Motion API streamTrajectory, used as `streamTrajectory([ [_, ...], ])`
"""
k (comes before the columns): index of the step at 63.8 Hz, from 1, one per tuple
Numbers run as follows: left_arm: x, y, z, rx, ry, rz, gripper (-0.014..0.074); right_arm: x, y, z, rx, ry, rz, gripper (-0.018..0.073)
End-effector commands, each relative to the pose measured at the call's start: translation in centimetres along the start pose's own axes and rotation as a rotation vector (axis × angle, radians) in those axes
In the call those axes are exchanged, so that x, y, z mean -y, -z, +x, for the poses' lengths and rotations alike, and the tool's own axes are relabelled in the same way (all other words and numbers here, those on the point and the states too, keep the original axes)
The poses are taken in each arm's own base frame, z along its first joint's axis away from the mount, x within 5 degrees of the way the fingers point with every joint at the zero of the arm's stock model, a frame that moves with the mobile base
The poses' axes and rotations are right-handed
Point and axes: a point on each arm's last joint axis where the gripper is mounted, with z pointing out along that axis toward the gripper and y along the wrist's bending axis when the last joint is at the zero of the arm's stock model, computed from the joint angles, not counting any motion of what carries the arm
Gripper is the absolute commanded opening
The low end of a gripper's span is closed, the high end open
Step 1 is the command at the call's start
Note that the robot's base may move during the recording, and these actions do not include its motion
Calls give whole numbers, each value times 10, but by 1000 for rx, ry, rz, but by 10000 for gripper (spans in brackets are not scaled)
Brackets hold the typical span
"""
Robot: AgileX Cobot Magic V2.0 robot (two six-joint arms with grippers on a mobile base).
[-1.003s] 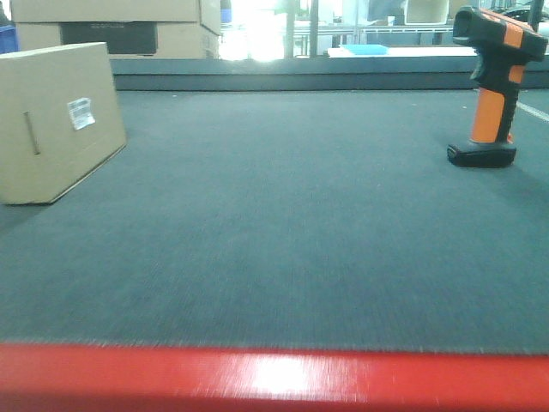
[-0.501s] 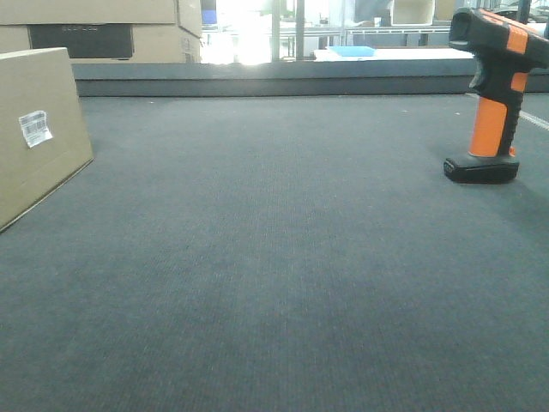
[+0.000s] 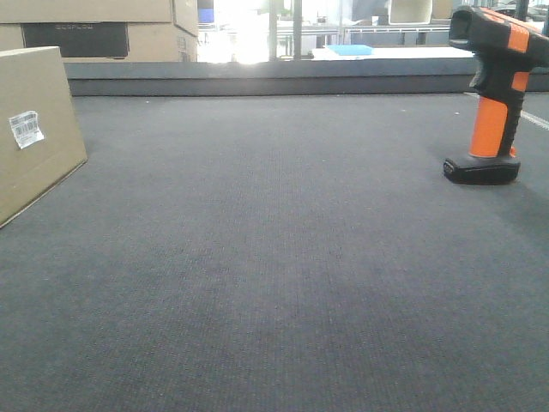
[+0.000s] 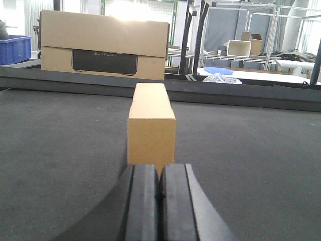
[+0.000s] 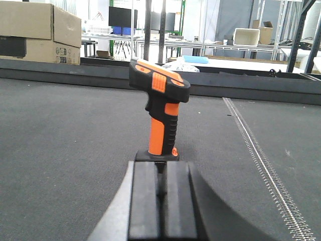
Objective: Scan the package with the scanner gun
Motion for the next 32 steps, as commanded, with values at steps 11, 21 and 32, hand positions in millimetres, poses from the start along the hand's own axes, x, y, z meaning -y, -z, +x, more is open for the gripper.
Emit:
streamTrajectory([
  [11, 0, 0, -4, 25, -4, 5, -111, 0, 0, -3, 28, -1, 3, -162],
  [21, 0, 0, -4, 25, -4, 5, -111, 0, 0, -3, 28, -1, 3, -162],
  [32, 0, 0, -4, 25, -6, 5, -111, 0, 0, -3, 28, -1, 3, -162],
])
